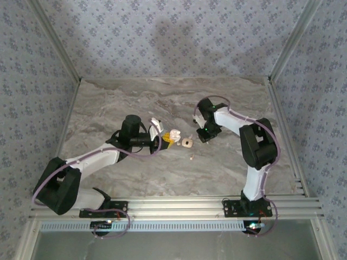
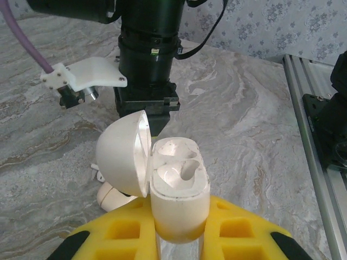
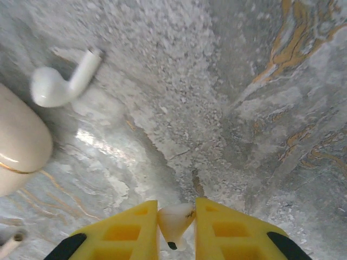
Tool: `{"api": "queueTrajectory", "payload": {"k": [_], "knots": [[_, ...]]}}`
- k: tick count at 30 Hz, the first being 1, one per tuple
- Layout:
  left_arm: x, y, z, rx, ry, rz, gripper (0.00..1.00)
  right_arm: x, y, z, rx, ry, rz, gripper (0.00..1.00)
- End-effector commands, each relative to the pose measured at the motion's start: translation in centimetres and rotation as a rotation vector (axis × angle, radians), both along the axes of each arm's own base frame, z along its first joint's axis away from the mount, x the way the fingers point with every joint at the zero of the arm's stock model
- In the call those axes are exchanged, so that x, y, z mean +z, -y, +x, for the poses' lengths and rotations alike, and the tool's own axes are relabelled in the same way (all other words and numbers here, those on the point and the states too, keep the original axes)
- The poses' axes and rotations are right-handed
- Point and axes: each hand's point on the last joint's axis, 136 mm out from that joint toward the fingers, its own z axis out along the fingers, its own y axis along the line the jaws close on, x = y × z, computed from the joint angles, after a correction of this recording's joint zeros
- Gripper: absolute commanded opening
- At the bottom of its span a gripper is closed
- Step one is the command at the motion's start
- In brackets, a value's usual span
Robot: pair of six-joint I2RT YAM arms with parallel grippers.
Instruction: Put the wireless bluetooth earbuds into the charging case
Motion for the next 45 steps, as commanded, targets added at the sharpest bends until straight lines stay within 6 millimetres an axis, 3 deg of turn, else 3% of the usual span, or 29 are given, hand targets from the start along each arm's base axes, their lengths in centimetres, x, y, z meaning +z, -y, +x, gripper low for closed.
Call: {"api": "queueTrajectory", "payload": {"k": [1,11,17,19,25,34,45], "knots": [[1.7,0.1,1.1,0.020,0.036,-0.033,0.18,1.5,-1.4,0.3,-0.051,0.050,0.094,0.21],[2.0,-0.3,1.6,0.035,0.037,-0.039,0.18,1.2,-2.2,0.5,-0.084,0.056,0.150,0.21],[2.5,-0.4,1.5,0.040,0.051,-0.052,0.18,3.1,-2.7,1.3,-0.106,0.127,0.204,0.21],[2.7,-0.5,1.6,0.046,0.053,-0.061,0.18,2.9,-2.5,0.6,-0.124,0.135,0.219,0.21],[3.9,-0.6,1.5,0.058,0.101,-0.124,0.17,6.4,-4.3,1.0,-0.166,0.243,0.445,0.21],[5.1,-0.7,1.7,0.085,0.164,-0.176,0.18,11.8,-5.3,0.6,-0.202,0.388,0.667,0.21],[5.4,-0.4,1.7,0.110,0.247,-0.196,0.17,20.0,-7.9,-1.9,-0.115,0.585,0.947,0.21]]}}
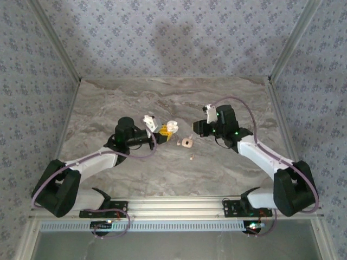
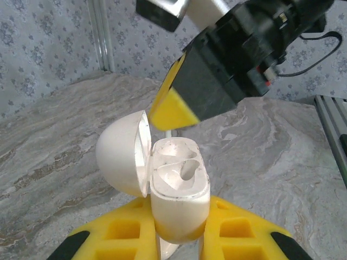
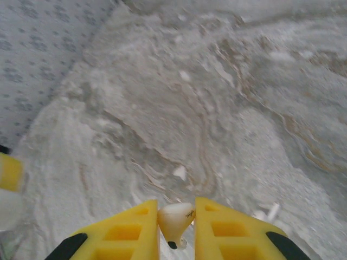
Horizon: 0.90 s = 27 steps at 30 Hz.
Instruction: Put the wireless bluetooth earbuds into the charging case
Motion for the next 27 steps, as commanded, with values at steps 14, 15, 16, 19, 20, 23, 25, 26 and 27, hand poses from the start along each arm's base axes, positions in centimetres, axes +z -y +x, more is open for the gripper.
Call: {"api": "queueTrajectory", "payload": {"k": [14,15,16,19,20,23,25,26,27], "knots": [[2.2,0.5,-0.2,0.028,0.135,-0.043,0.17,9.5,-4.4,-3.0,0.109,0.282,0.197,0.22],[2.2,0.5,-0.2,0.029,0.136,-0.043,0.17,9.5,-4.7,-3.1,0.116,0.282,0.199,0.22],[2.3,0.4,-0.2,0.030,0.136,-0.044,0.17,9.5,-4.8,-3.2,0.120,0.282,0.201,0.22],[2.4,0.4,-0.1,0.035,0.142,-0.047,0.17,9.4,-5.4,-3.5,0.136,0.278,0.206,0.22],[2.5,0.4,-0.1,0.036,0.142,-0.049,0.17,9.3,-5.5,-3.6,0.140,0.276,0.205,0.22],[2.7,0.3,0.0,0.042,0.146,-0.053,0.17,9.0,-5.8,-3.8,0.150,0.265,0.202,0.22],[2.7,0.3,0.0,0.044,0.149,-0.055,0.17,8.9,-6.0,-3.9,0.157,0.261,0.200,0.22],[2.7,0.3,0.0,0.045,0.150,-0.055,0.17,8.8,-6.1,-4.0,0.160,0.259,0.200,0.22],[2.7,0.3,0.0,0.046,0.151,-0.056,0.17,8.7,-6.2,-4.1,0.166,0.257,0.198,0.22]]}}
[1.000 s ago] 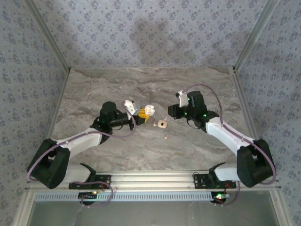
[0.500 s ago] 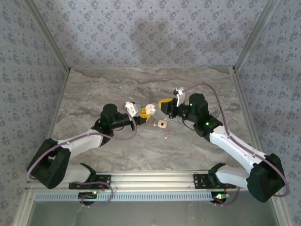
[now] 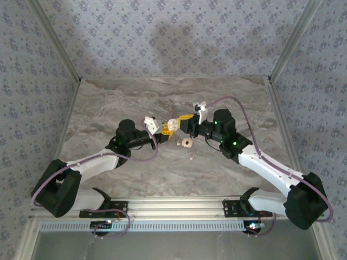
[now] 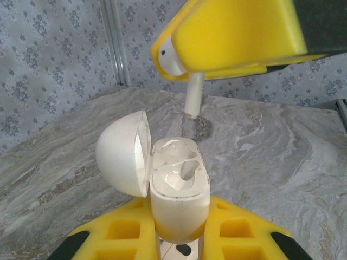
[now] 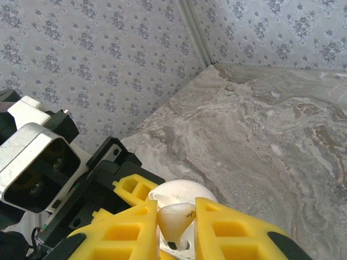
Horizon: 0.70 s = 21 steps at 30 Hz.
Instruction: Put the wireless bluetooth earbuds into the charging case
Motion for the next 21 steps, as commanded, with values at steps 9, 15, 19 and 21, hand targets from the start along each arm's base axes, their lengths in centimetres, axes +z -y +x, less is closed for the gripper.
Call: {"api": "queueTrajectory", "payload": {"k": [9,15,19,21], "knots": [[2.0,0.0,-0.6,-0.006,0.072,-0.040,0.17,-0.5,-1.1,0.3,0.000,-0.014,0.010,0.22],[2.2,-0.1,-0.7,-0.005,0.080,-0.041,0.17,-0.7,-1.2,0.4,-0.002,-0.028,0.014,0.22],[2.4,-0.2,-0.5,0.007,0.087,-0.043,0.17,-1.0,-1.4,0.3,0.004,-0.056,0.020,0.22],[2.4,-0.3,-0.6,0.011,0.094,-0.041,0.17,-1.2,-1.3,0.3,0.001,-0.078,0.023,0.22]]}}
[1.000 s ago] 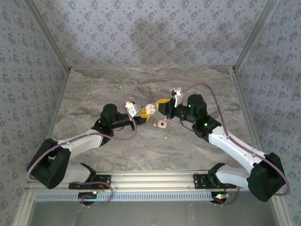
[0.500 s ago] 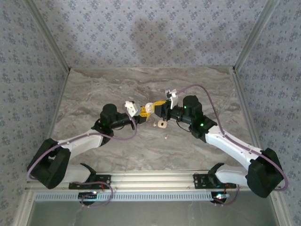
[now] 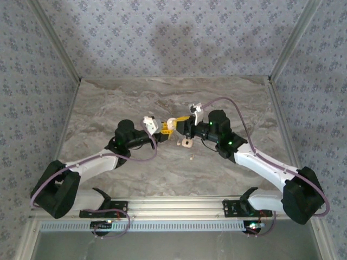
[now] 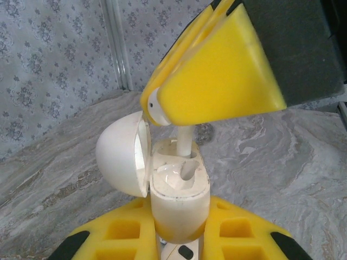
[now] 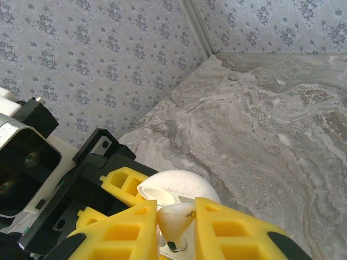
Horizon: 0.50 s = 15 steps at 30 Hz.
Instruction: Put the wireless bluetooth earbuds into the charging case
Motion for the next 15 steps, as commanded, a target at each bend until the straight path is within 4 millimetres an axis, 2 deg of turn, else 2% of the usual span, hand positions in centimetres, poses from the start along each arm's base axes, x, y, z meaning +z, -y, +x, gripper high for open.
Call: {"api": "queueTrajectory", "payload": {"k": [1,12,15], "knots": [[2.1,-0.1,-0.6,0.000,0.084,-0.033,0.17,0.1,-0.3,0.0,-0.004,-0.033,0.019,0.22],[2.2,-0.2,-0.6,0.026,0.110,-0.021,0.18,-0.9,-0.4,0.3,-0.064,-0.111,-0.003,0.24],[2.2,-0.2,-0.6,0.028,0.111,-0.020,0.18,-1.0,-0.4,0.5,-0.074,-0.120,-0.004,0.28]]}}
